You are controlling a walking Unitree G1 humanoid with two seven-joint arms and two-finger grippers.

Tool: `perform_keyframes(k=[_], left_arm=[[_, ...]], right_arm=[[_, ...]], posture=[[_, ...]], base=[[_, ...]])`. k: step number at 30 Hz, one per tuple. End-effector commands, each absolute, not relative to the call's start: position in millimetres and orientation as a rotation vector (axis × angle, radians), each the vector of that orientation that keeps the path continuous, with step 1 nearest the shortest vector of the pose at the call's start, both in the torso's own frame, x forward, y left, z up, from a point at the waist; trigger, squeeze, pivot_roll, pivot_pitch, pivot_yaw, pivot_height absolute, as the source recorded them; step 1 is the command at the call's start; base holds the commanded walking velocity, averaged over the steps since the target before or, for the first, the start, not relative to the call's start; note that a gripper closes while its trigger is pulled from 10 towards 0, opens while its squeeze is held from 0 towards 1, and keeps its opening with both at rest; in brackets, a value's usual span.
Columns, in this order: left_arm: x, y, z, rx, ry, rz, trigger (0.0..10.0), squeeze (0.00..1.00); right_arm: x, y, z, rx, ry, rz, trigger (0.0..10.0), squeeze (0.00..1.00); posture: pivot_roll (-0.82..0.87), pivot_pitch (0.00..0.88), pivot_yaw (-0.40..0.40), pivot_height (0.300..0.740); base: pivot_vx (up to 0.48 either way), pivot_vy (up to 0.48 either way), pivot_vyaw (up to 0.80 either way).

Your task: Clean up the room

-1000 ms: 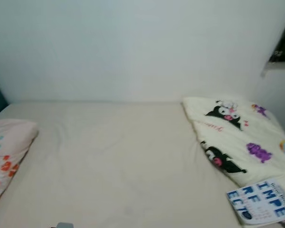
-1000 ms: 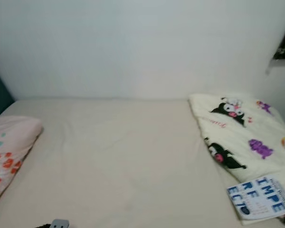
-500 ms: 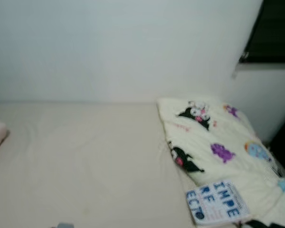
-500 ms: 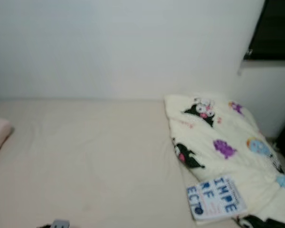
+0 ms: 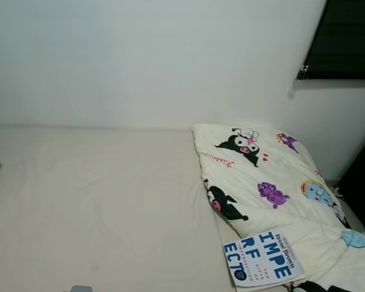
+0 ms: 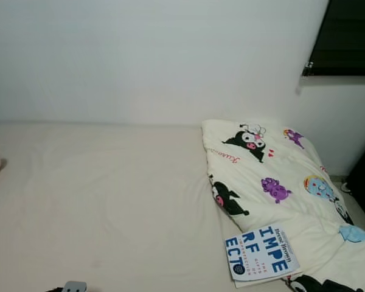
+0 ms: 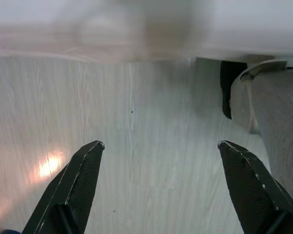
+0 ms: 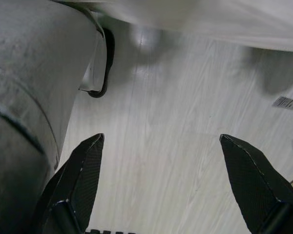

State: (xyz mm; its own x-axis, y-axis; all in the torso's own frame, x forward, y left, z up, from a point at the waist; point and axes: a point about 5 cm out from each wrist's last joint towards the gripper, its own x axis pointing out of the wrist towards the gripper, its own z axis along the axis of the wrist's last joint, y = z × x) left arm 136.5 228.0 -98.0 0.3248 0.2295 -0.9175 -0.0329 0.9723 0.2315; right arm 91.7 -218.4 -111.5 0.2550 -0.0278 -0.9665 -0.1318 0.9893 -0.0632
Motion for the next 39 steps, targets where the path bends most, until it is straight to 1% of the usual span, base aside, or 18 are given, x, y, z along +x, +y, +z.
perform_keyframes(k=[1,3,20,36,39], left_arm=[[132.6,230.9,-98.6,0.189,1.249,0.185,10.0,0.0],[132.6,230.9,-98.6,0.189,1.249,0.185,10.0,0.0],[136.5,227.9,-98.0,0.225,1.236,0.126,10.0,0.0],[137.0,224.3,-98.6,0.21,1.231,0.105,10.0,0.0],[139.8,222.6,-97.9,0.178,1.206,0.116,10.0,0.0]], right_arm=[[89.0,-212.3,-113.2,-0.125,1.321,0.082,10.0,0.0],[89.0,-212.2,-113.2,-0.124,1.321,0.081,10.0,0.0],[86.0,-211.9,-113.9,-0.117,1.327,0.079,10.0,0.0],[82.4,-210.0,-115.0,-0.122,1.335,0.086,10.0,0.0],[79.7,-211.1,-115.3,-0.129,1.341,0.084,10.0,0.0]], posture=[[-0.06,0.0,-0.004,0.74],[-0.06,0.0,-0.004,0.74],[-0.07,0.0,-0.001,0.74],[-0.07,0.0,-0.005,0.74],[-0.07,0.0,-0.007,0.74]], base=[[-0.48,0.0,0.0],[-0.48,0.0,0.0],[0.0,0.0,0.0],[0.0,-0.47,0.0],[0.0,0.0,0.0]])
